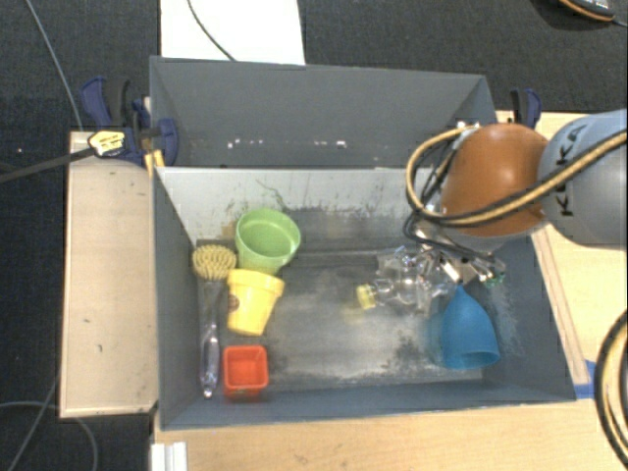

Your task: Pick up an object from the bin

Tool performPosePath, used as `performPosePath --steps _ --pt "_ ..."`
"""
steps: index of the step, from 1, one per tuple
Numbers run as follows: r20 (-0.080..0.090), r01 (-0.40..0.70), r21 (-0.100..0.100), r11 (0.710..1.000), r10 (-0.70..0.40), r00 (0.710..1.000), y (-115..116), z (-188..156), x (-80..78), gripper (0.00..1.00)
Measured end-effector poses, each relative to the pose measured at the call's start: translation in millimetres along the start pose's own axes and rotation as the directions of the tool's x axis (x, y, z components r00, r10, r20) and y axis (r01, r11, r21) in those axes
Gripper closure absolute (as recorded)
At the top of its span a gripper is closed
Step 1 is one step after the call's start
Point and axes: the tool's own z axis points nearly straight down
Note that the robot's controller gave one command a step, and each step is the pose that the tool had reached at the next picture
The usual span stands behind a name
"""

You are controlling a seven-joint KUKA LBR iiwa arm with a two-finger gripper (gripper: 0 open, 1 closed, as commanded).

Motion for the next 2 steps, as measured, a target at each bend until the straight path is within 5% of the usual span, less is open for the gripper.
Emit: performPosePath --steps 2 --pt "0.005 -0.002 0.004 1.0 0.002 1.0 -0.6 -39.4 -2.0 1.0"
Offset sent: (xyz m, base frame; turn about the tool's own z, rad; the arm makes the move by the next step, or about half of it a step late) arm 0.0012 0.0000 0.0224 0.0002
